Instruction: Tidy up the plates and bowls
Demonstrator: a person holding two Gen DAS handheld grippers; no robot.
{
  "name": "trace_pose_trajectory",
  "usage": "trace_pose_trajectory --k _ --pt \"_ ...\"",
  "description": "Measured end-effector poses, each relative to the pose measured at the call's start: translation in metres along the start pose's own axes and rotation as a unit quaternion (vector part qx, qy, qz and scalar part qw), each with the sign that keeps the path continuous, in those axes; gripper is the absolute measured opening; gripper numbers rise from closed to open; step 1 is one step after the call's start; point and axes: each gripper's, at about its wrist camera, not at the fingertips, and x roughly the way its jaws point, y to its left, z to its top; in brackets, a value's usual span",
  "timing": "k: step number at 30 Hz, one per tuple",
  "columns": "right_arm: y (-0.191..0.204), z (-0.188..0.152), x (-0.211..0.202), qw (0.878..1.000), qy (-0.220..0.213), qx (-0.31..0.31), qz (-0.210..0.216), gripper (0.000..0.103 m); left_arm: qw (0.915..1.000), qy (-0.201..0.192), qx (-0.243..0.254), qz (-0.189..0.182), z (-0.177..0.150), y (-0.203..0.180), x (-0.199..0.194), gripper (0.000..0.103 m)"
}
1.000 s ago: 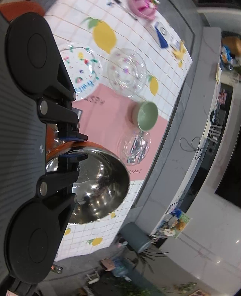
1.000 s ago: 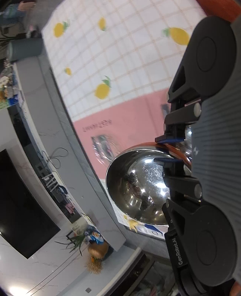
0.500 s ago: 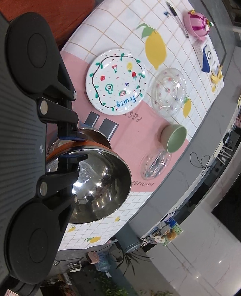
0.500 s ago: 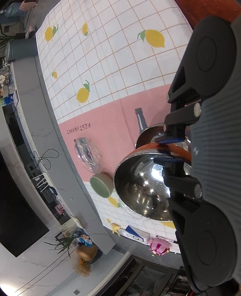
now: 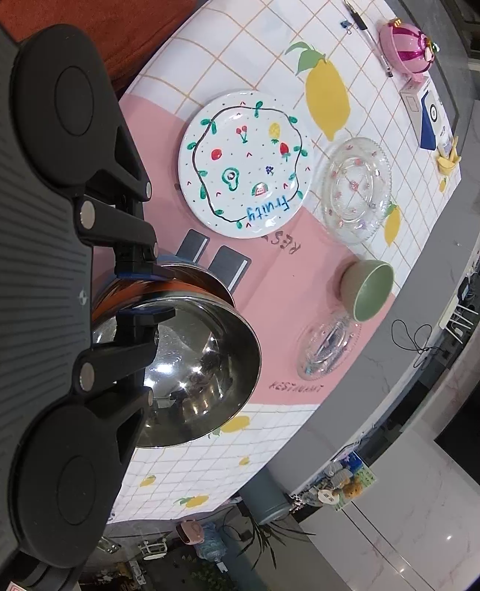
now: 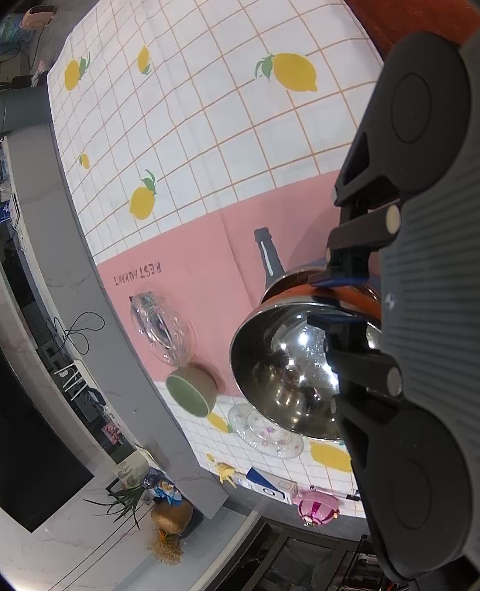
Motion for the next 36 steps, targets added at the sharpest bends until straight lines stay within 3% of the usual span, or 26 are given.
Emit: trace_pose_trajectory --k 14,25,28,30,36 --pt "-0.002 0.005 0.024 1.000 0.017 -0.004 -0.014 0.013 0.9987 0.002 0.037 0.034 0.002 -0.014 0.011 0.018" --pt "0.001 0.003 0.031 1.000 0.020 -0.012 -0.021 0.016 0.9986 0.003 0.044 0.028 0.004 -0.012 0.011 0.022" --pt "0.002 0.004 0.028 1.000 0.018 -0.012 -0.016 0.020 0.9989 -0.005 0.042 0.022 0.004 -0.011 0.007 0.023" --pt "0.003 0.003 0.026 1.000 0.015 -0.014 -0.014 0.022 0.9990 -0.011 0.041 0.012 0.005 -0.010 0.003 0.029" --pt "0.006 0.005 0.013 1.000 0.001 -0.014 -0.003 0.043 0.9973 -0.038 0.063 -0.002 0.009 -0.014 -0.017 0.047"
